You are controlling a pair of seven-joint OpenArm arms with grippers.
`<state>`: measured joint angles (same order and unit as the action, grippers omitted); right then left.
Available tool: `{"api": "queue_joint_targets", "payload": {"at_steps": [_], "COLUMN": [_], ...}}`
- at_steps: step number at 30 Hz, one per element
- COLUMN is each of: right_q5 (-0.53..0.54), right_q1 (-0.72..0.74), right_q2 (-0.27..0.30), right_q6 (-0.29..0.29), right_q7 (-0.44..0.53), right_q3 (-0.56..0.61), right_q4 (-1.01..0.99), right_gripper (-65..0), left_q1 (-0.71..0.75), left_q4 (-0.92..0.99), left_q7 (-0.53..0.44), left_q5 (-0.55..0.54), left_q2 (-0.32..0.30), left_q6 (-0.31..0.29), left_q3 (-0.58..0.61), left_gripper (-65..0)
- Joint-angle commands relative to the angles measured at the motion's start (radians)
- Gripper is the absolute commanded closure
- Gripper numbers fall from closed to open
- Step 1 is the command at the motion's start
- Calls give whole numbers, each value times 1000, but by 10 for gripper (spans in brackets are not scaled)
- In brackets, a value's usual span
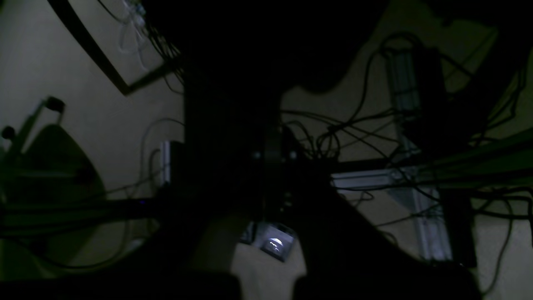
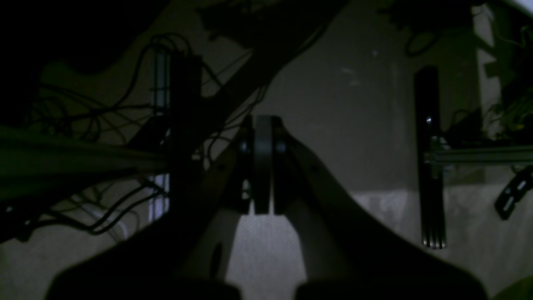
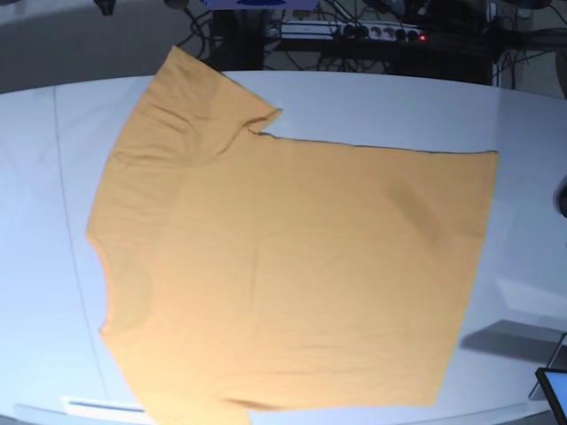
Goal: Fold the T-shirt properly
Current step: 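Move both grippers out from the rest pose toward the shirt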
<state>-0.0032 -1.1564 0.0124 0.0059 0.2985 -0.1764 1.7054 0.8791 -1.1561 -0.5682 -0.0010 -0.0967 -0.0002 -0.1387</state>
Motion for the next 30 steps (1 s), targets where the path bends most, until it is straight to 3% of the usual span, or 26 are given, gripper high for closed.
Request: {"api": "queue_joint_targets", "payload": {"at_steps": [1, 6, 13, 21, 24, 26, 30], "right_q5": [2, 2, 2, 2, 32, 144, 265], "right_q1": [-20, -18, 10, 120, 157, 187, 264], "right_q2": [1, 1, 1, 1, 1, 4, 7], "right_q6": [-7, -7, -7, -1, 81, 151, 213], "right_q7": [24, 21, 14, -115, -187, -275, -427], "right_q3": [-2, 1, -1, 7, 2, -4, -93], "right_q4": [32, 120, 150, 167, 215, 244, 270], "right_gripper": [-1, -3, -3, -3, -6, -6, -3], "left_q1": [27, 70, 117, 48, 1, -39, -79], "left_q4": [-46, -223, -402, -410, -434, -468, -542], "left_q7": [-29, -29, -22, -11, 126, 222, 307], "left_q5": [-7, -23, -227, -235, -239, -239, -288], "left_q2": [-2, 19, 18, 18, 16, 16, 16], "left_q6": [9, 9, 9, 4, 4, 2, -37], "left_q3": [-31, -147, -240, -339, -379, -418, -454], "left_gripper": [-5, -8, -8, -17, -66, -72, -77]}}
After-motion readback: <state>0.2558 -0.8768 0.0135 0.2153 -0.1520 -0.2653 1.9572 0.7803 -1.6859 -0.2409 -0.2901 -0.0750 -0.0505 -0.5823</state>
